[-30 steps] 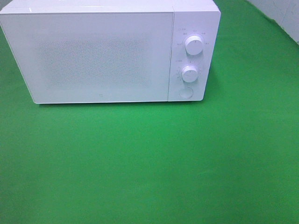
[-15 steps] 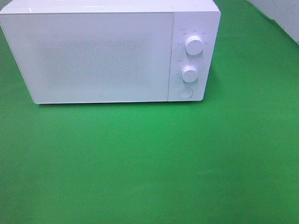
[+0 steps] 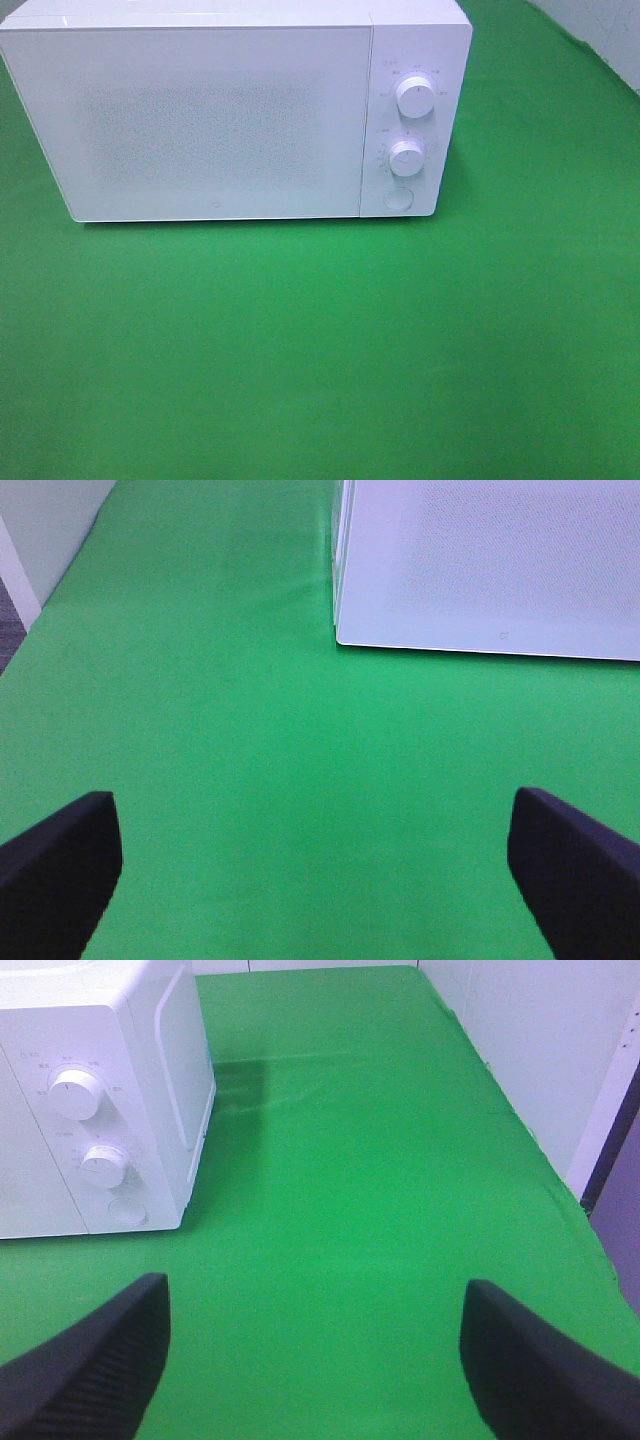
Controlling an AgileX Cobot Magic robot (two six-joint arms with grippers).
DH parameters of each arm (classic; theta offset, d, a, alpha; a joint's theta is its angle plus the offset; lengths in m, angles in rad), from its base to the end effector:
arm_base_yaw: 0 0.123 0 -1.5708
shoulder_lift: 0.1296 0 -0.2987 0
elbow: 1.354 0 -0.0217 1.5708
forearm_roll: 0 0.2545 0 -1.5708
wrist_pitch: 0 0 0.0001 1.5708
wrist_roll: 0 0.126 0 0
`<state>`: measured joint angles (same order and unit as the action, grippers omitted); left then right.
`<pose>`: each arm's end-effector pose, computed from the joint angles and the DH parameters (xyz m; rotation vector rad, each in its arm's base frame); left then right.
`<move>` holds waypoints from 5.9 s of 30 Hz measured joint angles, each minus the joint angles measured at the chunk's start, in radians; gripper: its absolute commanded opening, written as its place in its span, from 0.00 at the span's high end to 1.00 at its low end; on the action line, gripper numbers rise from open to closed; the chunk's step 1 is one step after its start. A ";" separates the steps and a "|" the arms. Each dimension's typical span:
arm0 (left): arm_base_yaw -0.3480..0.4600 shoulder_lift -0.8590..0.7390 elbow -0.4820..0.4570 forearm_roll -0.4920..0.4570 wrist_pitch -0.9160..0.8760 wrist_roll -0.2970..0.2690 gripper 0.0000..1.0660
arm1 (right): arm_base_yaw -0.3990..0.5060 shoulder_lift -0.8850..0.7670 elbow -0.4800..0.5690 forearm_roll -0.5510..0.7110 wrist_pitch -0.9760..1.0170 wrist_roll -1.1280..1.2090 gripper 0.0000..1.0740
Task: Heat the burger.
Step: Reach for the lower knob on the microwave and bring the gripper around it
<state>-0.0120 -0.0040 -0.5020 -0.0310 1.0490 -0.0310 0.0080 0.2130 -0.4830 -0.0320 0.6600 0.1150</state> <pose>0.0156 -0.0036 0.2652 -0.0179 2.0267 -0.0642 0.0697 -0.0019 0.2950 0.0900 1.8714 0.0489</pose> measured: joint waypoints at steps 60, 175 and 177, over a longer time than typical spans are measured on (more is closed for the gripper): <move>0.000 0.000 0.000 0.000 0.000 0.000 0.09 | 0.453 1.376 0.246 0.574 -1.856 -0.247 0.30; 0.000 0.000 0.000 0.000 0.000 0.000 0.09 | 0.674 1.930 -0.357 0.800 -1.854 -0.370 0.32; 0.000 0.000 0.000 0.000 0.000 0.000 0.09 | 0.674 1.930 -0.357 0.800 -1.854 -0.370 0.32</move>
<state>-0.0120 -0.0040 -0.5020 -0.0310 1.0490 -0.0310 0.6820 2.1430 -0.8400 0.7680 -1.1940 -0.2550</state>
